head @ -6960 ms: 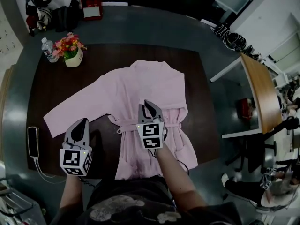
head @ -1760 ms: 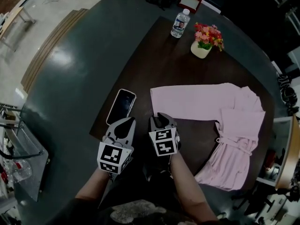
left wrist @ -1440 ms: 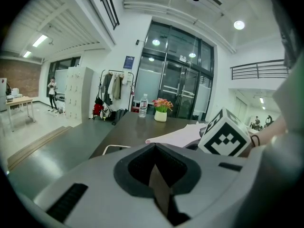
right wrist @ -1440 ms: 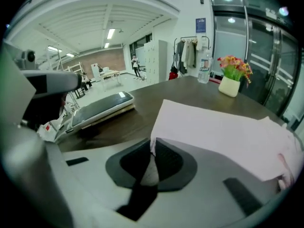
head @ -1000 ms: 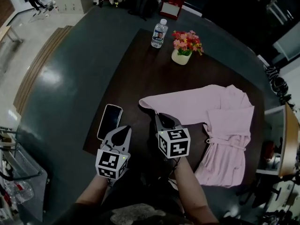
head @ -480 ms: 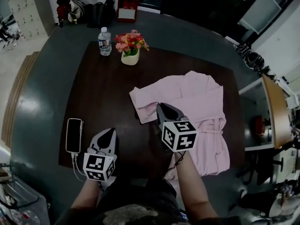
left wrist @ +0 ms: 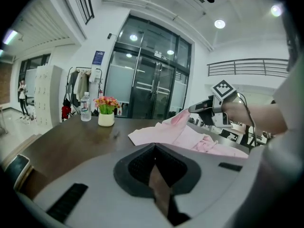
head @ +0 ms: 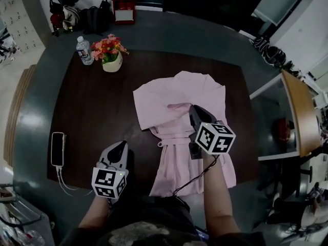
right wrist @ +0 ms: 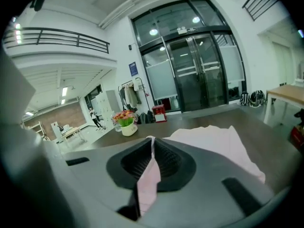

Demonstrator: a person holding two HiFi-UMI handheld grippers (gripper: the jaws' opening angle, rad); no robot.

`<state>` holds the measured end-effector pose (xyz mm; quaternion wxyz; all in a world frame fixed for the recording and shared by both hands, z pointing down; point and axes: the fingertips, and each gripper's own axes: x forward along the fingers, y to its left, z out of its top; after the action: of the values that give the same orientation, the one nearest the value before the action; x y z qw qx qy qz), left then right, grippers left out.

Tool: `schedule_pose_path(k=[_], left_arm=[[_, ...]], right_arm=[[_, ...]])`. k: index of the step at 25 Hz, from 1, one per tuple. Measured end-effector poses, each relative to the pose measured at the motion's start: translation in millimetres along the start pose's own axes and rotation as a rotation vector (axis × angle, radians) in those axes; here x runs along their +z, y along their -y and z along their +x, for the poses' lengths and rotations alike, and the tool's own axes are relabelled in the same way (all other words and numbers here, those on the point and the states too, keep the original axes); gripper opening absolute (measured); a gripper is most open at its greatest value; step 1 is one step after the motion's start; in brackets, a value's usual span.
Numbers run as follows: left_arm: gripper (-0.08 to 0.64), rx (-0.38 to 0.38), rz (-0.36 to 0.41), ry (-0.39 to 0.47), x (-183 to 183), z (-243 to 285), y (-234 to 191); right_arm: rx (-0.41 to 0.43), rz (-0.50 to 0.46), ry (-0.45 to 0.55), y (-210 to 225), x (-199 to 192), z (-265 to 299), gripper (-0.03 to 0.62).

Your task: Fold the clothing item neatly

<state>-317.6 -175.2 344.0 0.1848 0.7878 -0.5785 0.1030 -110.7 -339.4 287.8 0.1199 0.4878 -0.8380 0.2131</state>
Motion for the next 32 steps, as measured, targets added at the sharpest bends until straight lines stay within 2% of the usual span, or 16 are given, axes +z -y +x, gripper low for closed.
schedule_pose_path(k=[6,11,18,20,22,23,25,28,32], left_arm=[[0.01,0.007,0.009,-0.017,4.5,36.8,47.8],[0.011,-0.006,0.032,-0.019,9.6,58.0,85.0],[0.011,-0.024,0.051,-0.037,7.0,80.6,120.5],[0.011,-0.024,0.056,-0.045,4.2,84.5,127.0],[0.01,-0.024,0.061,-0.045,4.7,88.3,131.1],[0.01,-0.024,0.063,-0.043,5.4,90.4,133.1],[0.01,-0.023,0.064,-0.039,6.5,94.2,137.8],[0.009,-0.02,0.066,-0.04,6.1,98.3,144.4],[0.01,-0.008,0.063,-0.047,3.0,101.2,152.0]], right_arm=[[0.021,0.14,0.051,89.3,3.9,-29.8,0.011],[-0.03,0.232,0.084,158.6,-11.5,-62.0,0.011],[-0.087,0.285,-0.032,210.9,-87.1,-78.2,0.011],[-0.118,0.268,-0.054,217.1,-105.7,-84.7,0.012],[-0.147,0.203,-0.02,219.5,-106.1,-92.9,0.027],[-0.147,0.15,0.011,217.3,-100.1,-95.8,0.072],[-0.108,0.0,0.029,203.9,-88.5,-92.8,0.097],[-0.034,-0.298,-0.084,174.1,-91.6,-63.4,0.097],[0.011,-0.606,-0.196,151.9,-109.0,-15.6,0.112]])
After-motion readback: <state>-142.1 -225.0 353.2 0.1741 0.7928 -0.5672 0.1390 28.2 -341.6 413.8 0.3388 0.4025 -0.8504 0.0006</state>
